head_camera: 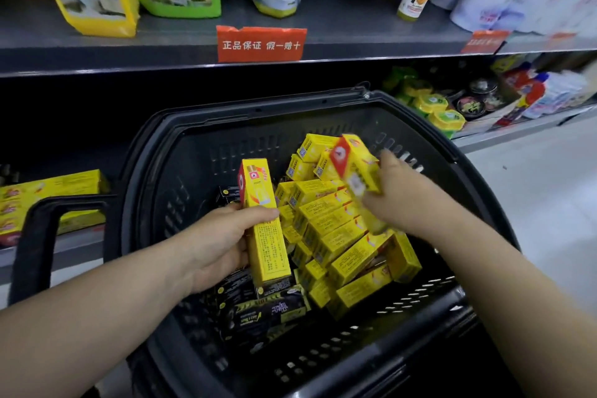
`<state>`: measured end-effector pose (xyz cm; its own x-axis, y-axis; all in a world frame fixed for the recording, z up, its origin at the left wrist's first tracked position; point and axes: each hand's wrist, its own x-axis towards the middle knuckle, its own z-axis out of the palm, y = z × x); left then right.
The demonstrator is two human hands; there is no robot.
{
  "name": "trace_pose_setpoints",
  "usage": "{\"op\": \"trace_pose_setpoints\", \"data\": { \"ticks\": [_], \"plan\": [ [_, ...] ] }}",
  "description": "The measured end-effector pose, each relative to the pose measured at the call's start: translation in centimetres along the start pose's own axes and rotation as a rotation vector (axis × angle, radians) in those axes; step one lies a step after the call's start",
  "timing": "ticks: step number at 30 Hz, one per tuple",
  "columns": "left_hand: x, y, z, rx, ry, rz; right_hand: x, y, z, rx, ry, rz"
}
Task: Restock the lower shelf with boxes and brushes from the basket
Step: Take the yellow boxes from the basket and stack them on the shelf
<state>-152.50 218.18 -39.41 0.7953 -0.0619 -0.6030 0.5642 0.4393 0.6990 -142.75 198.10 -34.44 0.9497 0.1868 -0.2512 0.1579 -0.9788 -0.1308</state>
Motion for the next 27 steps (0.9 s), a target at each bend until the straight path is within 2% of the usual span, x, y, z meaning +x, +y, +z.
{"op": "trace_pose_setpoints", "data": {
  "ticks": [2, 4, 11, 15, 17, 19, 21, 23, 24, 27],
  "plan": [
    [0.0, 0.0, 0.1, -0.047, 0.0, 0.026, -1.9, -2.3, 0.4, 0.148, 0.069, -0.231],
    [0.1, 0.1, 0.2, -0.09, 0.003, 0.057, -3.2, -4.1, 1.2, 0.261, 0.052, -0.358],
    [-0.1, 0.1, -0.1, -0.09, 0.054, 0.059, -3.2, -4.3, 3.8, 0.667, -0.271, -0.433],
    [-0.1, 0.3, -0.1, -0.084, 0.073, 0.044, -3.1, -4.2, 3.7, 0.719, -0.341, -0.481],
    [0.0, 0.4, -0.2, -0.064, 0.1, 0.034, -2.8, -3.7, 2.6, 0.597, -0.45, -0.539],
    [0.2, 0.4, -0.6, -0.033, 0.144, 0.025, -1.2, -1.6, 0.9, 0.389, -0.514, -0.484],
    [0.4, 0.3, -0.9, 0.009, 0.158, 0.005, 1.2, 1.8, -0.1, 0.097, -0.473, -0.294],
    [0.4, 0.0, -1.1, 0.058, 0.14, -0.015, 2.7, 4.9, -0.1, -0.261, -0.52, -0.083],
    [0.4, -0.1, -1.1, 0.075, 0.132, -0.025, 3.1, 5.9, 0.6, -0.34, -0.604, 0.011],
    [0.4, -0.1, -1.1, 0.108, 0.118, -0.042, 4.2, 7.4, 4.0, -0.3, -0.774, 0.163]
  ]
}}
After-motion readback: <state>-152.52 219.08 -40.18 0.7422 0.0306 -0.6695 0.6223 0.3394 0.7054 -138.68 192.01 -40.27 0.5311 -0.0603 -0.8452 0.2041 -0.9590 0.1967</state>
